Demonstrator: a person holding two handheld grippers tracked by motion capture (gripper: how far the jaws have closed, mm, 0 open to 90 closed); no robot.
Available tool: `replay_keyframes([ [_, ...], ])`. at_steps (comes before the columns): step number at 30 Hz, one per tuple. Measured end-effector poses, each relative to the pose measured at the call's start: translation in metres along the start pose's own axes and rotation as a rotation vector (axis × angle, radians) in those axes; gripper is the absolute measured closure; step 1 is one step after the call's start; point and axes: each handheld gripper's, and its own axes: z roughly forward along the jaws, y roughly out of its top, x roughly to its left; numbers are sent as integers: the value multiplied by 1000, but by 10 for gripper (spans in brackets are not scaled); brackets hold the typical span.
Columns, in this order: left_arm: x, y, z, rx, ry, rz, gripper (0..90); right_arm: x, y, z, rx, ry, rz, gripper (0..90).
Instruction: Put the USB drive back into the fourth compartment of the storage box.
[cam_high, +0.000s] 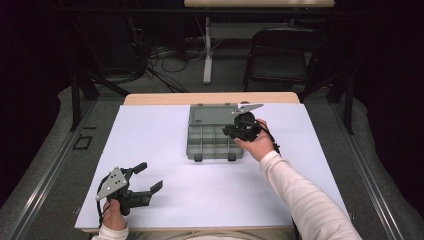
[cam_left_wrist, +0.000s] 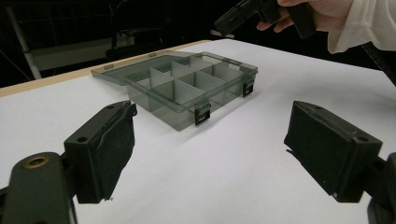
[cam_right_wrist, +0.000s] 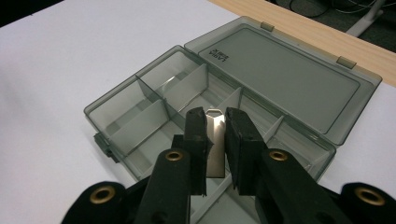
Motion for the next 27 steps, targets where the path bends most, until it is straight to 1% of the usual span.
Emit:
replay_keyframes([
  [5,0,0,0,0,0,1,155,-3,3,6,-1,-15,1,793],
  [10,0,0,0,-2,1,0,155,-6,6,13,15,-30,2,793],
  [12,0,0,0,0,-1,2,155,-7,6,17,9,-37,4,793],
  [22,1,0,1,-5,-4,0,155,-17,2,29,37,-68,38,793],
  [27,1,0,1,-5,-5,-3,155,-21,0,33,47,-85,43,793],
])
